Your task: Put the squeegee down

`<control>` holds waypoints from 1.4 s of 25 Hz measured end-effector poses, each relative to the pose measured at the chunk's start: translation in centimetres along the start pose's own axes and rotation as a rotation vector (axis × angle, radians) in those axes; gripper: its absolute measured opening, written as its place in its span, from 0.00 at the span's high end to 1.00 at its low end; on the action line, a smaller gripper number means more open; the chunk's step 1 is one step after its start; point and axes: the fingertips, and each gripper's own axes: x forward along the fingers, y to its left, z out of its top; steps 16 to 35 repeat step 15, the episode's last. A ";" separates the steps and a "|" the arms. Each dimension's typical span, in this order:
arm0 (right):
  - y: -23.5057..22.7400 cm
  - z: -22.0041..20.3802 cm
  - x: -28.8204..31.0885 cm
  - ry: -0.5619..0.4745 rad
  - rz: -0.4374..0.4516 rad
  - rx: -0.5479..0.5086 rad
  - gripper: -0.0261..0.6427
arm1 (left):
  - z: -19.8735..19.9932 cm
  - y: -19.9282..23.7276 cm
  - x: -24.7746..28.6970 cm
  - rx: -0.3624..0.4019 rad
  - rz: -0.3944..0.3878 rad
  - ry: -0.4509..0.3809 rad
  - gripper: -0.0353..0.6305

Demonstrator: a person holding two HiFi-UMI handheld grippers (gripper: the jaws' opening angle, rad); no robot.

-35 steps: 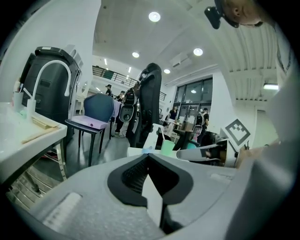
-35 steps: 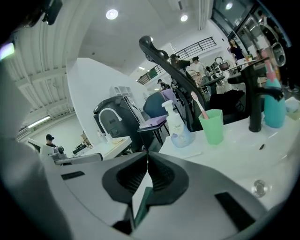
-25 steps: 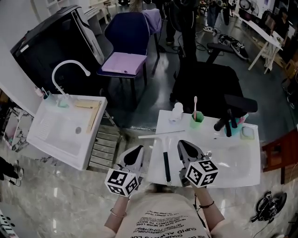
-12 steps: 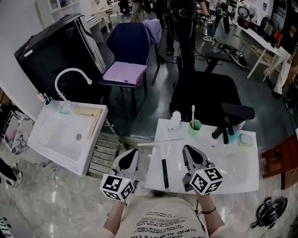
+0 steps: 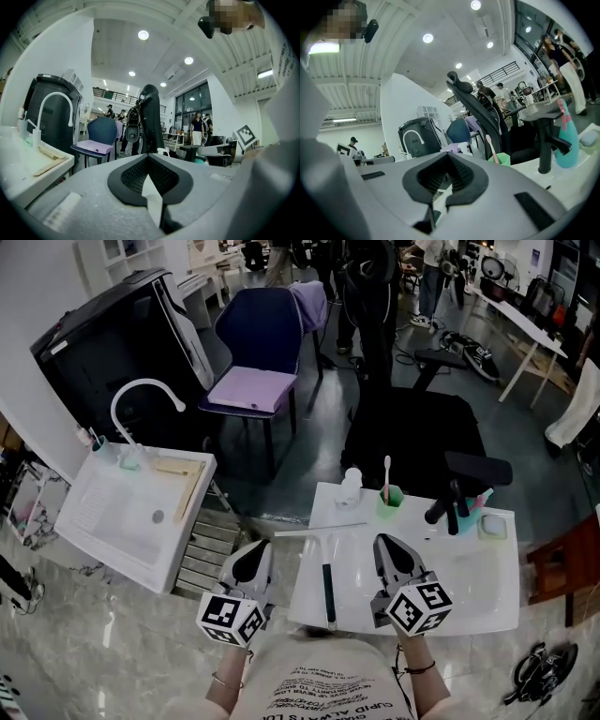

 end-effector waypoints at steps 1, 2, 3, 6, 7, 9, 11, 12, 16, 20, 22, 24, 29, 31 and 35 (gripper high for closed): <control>-0.1 0.0 0.0 0.000 -0.001 0.000 0.95 | 0.0 0.0 0.0 0.000 0.004 -0.001 0.91; -0.2 0.0 -0.1 -0.001 -0.003 -0.001 0.95 | 0.0 0.1 0.0 0.000 0.009 -0.001 0.91; -0.4 0.0 -0.1 -0.002 -0.005 -0.003 0.95 | -0.1 0.1 0.0 0.000 0.013 -0.001 0.91; -0.7 0.0 -0.1 -0.008 -0.012 -0.011 0.96 | -0.1 0.2 0.1 0.003 0.022 -0.001 0.91; -0.8 0.1 -0.1 -0.010 -0.012 -0.011 0.95 | -0.1 0.2 0.1 0.004 0.024 0.000 0.91; -0.9 0.1 -0.1 -0.012 -0.013 -0.012 0.96 | 0.0 0.3 0.1 0.007 0.029 0.000 0.91; -1.1 0.1 -0.1 -0.011 -0.015 -0.013 0.96 | 0.0 0.3 0.2 0.006 0.034 0.000 0.91; -1.2 0.1 -0.1 -0.009 -0.017 -0.011 0.96 | 0.0 0.4 0.2 0.005 0.036 0.000 0.91; -1.6 -0.1 -0.1 -0.005 -0.021 0.001 0.95 | -0.1 0.4 0.2 0.000 0.041 0.001 0.91; -1.6 -0.1 -0.1 -0.005 -0.021 0.001 0.95 | -0.1 0.4 0.2 0.000 0.041 0.001 0.91; -1.6 -0.1 -0.1 -0.005 -0.021 0.001 0.95 | -0.1 0.4 0.2 0.000 0.041 0.001 0.91; -1.6 -0.1 -0.1 -0.005 -0.021 0.001 0.95 | -0.1 0.4 0.2 0.000 0.041 0.001 0.91; -1.6 -0.1 -0.1 -0.005 -0.021 0.001 0.95 | -0.1 0.4 0.2 0.000 0.041 0.001 0.91; -1.6 -0.1 -0.1 -0.005 -0.021 0.001 0.95 | -0.1 0.4 0.2 0.000 0.041 0.001 0.91; -1.6 -0.1 -0.1 -0.005 -0.021 0.001 0.95 | -0.1 0.4 0.2 0.000 0.041 0.001 0.91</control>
